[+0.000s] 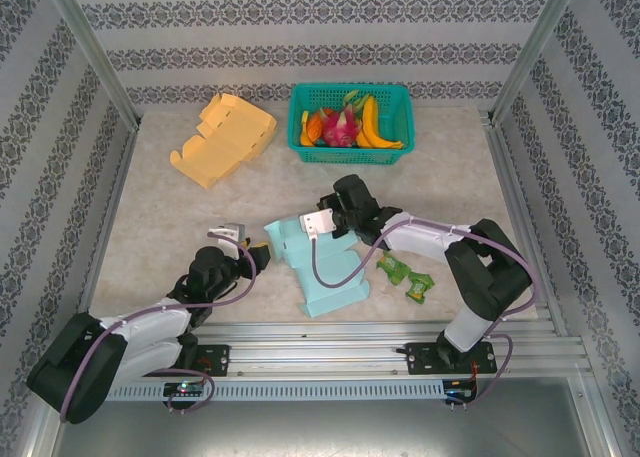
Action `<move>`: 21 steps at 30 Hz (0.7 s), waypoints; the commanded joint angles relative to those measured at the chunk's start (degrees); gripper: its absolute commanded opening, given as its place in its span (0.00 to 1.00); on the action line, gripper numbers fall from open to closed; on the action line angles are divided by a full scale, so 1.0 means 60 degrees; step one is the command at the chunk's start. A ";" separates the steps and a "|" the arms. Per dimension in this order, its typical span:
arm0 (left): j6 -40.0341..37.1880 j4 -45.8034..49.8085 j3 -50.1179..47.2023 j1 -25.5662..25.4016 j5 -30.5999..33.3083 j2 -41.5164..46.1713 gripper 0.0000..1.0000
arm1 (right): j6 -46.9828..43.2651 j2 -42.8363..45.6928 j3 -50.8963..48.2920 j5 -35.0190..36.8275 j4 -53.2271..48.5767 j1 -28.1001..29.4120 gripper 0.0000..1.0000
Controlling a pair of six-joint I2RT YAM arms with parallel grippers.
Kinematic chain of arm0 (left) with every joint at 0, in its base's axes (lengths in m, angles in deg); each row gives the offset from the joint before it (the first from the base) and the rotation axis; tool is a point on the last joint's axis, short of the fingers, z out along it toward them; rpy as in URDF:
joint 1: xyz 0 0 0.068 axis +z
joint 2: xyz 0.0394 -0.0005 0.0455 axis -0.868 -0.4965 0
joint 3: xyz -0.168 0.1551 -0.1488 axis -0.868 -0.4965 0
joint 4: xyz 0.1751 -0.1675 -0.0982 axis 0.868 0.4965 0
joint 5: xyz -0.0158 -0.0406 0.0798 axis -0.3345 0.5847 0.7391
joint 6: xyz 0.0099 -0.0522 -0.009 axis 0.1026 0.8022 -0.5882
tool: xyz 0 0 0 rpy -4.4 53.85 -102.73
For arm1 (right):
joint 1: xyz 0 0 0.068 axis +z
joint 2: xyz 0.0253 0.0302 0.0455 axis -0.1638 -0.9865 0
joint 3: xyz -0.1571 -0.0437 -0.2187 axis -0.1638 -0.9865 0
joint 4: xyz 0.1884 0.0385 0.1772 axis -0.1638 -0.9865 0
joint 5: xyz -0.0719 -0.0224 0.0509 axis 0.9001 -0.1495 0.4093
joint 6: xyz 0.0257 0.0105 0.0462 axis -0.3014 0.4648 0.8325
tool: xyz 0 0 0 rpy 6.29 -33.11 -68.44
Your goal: Fold the paper box
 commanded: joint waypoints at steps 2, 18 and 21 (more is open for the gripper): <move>-0.0228 -0.0560 0.0219 -0.0188 -0.0311 -0.0157 0.60 | 0.0038 0.0402 -0.0426 0.0239 0.1297 0.0069 0.00; -0.0315 -0.0710 0.0599 -0.0308 -0.0399 -0.0790 0.59 | -0.0017 0.0689 -0.1033 0.0036 0.1702 0.0077 0.00; -0.0320 -0.0725 0.0651 -0.0337 -0.0413 -0.0826 0.58 | -0.0021 0.0719 -0.1097 -0.0003 0.1742 0.0070 0.00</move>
